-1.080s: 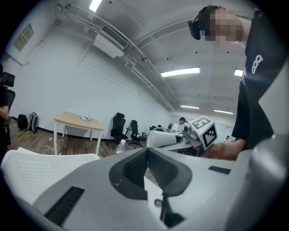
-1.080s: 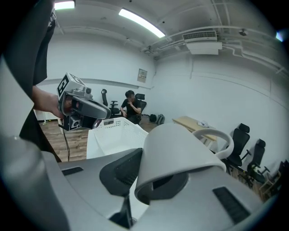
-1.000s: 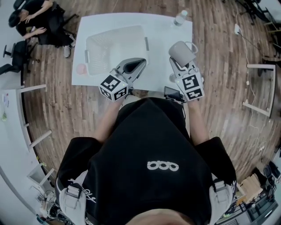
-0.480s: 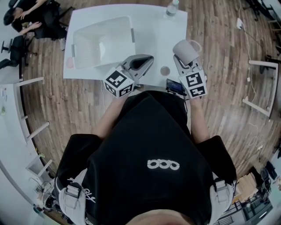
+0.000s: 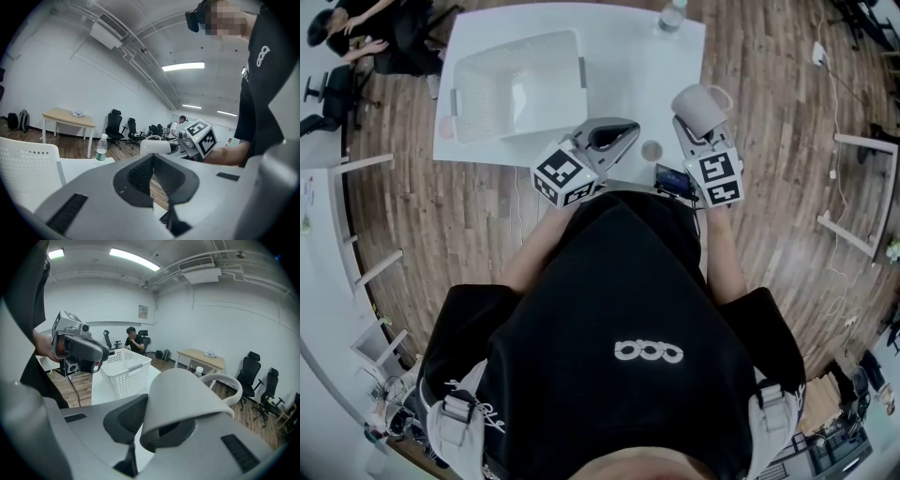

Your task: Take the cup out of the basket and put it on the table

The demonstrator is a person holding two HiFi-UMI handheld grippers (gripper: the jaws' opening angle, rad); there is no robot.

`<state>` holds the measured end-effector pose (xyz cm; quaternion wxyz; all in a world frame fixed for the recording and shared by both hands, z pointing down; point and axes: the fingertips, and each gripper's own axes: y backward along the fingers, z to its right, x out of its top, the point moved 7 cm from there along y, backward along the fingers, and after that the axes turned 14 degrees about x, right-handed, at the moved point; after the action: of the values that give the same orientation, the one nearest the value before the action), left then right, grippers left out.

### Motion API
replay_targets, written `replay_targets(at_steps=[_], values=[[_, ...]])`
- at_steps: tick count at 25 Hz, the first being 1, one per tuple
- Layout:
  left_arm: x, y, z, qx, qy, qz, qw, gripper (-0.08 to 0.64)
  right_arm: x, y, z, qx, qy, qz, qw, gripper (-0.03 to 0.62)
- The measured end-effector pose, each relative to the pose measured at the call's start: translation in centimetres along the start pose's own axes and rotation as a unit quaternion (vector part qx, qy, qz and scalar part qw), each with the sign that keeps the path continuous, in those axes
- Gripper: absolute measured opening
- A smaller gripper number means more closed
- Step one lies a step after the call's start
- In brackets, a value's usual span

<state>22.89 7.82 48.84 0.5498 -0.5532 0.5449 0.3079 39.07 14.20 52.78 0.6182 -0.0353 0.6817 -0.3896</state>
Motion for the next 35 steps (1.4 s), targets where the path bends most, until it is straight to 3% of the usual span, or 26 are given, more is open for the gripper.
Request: replay_targets(at_steps=[35], values=[[-0.9,0.4,-0.6,-0.003,0.009,-0.01,0.9999,0.009,-1.1,-2.1,-0.1,0.018,-0.015,-0.02,1.0,0.051]])
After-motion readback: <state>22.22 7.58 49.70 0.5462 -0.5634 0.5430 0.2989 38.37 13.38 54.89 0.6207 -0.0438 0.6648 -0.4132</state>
